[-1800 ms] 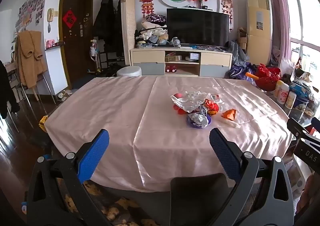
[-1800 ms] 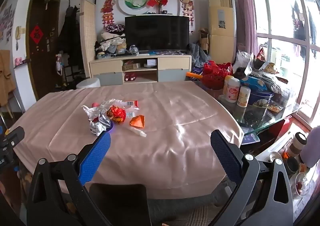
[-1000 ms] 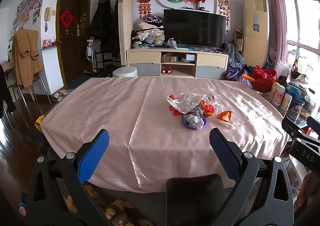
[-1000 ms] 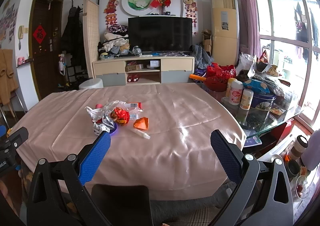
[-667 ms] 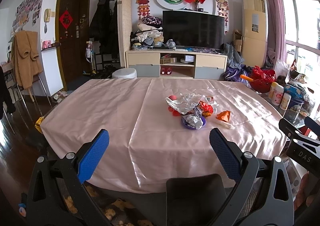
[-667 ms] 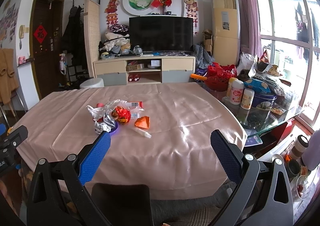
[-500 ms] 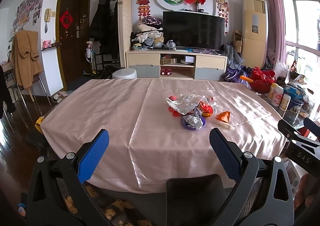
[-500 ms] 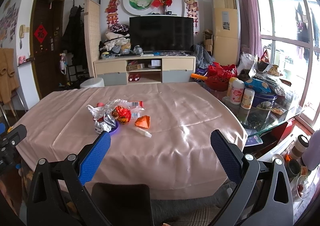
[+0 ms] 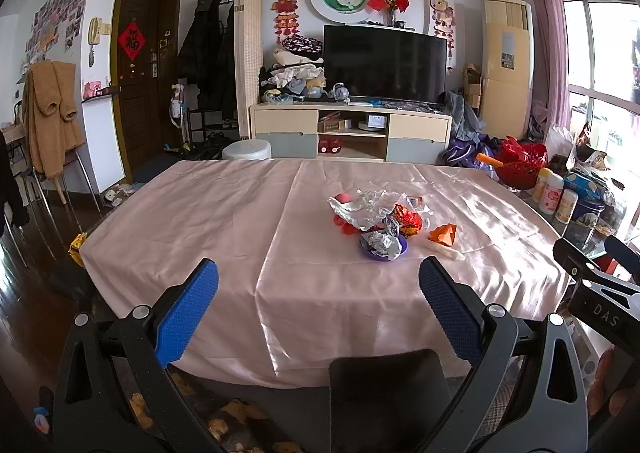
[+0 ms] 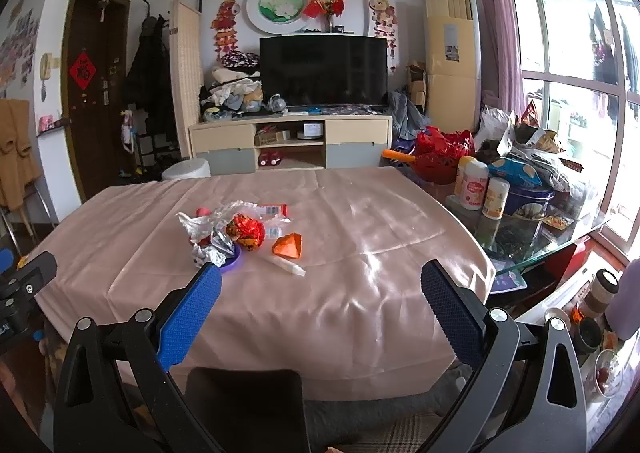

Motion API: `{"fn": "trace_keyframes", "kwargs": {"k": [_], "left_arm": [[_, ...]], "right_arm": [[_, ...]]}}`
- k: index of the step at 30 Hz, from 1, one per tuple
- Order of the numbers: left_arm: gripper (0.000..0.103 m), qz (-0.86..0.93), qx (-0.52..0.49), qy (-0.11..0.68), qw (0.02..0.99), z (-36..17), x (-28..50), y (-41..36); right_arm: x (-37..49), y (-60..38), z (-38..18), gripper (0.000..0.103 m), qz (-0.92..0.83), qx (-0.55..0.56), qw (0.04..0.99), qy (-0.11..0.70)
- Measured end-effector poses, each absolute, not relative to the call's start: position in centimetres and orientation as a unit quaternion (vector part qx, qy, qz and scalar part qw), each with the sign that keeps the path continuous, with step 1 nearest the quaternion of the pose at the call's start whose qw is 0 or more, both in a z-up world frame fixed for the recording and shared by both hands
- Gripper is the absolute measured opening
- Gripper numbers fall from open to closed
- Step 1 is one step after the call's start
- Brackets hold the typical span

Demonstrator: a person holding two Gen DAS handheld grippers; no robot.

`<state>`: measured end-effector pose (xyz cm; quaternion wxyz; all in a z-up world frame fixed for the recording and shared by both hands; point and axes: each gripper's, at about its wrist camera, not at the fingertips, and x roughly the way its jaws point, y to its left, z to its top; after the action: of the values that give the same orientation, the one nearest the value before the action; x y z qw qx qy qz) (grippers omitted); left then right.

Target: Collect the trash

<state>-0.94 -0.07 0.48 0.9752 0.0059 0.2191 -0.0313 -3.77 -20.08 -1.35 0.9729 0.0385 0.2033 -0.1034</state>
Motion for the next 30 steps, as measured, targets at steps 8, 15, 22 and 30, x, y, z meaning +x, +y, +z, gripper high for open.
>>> {"fn": "trace_keyframes", "kwargs": {"k": [8,15,22,30], "left_arm": [[0.095,-0.035,0.004,0.213,0.976,0.62,-1.44,-0.19],[0.095,-0.040,0.004,0.214,0.976,0.46,-1.56,-0.27],[0.095,-0.042,0.001,0.213,0.976,0.48,-1.71,-0.33],[0.095,-0.043,-0.001,0.215,0.976,0.47,-1.65,-0.52]], "right_arm": [[-4.01,-20.26,-1.51,0.100,-0.099,0.045,0.974,0.201],[-4.08,-20.21,-1.56,0.100,-0.096,0.046,0.974,0.200],[-4.08,-20.41,-1.66,0.100,-0.097,0.050,0.974,0.200],[-3.92,-20.52,-1.75,0.100,-0.095,0.052,0.974,0.201]]}}
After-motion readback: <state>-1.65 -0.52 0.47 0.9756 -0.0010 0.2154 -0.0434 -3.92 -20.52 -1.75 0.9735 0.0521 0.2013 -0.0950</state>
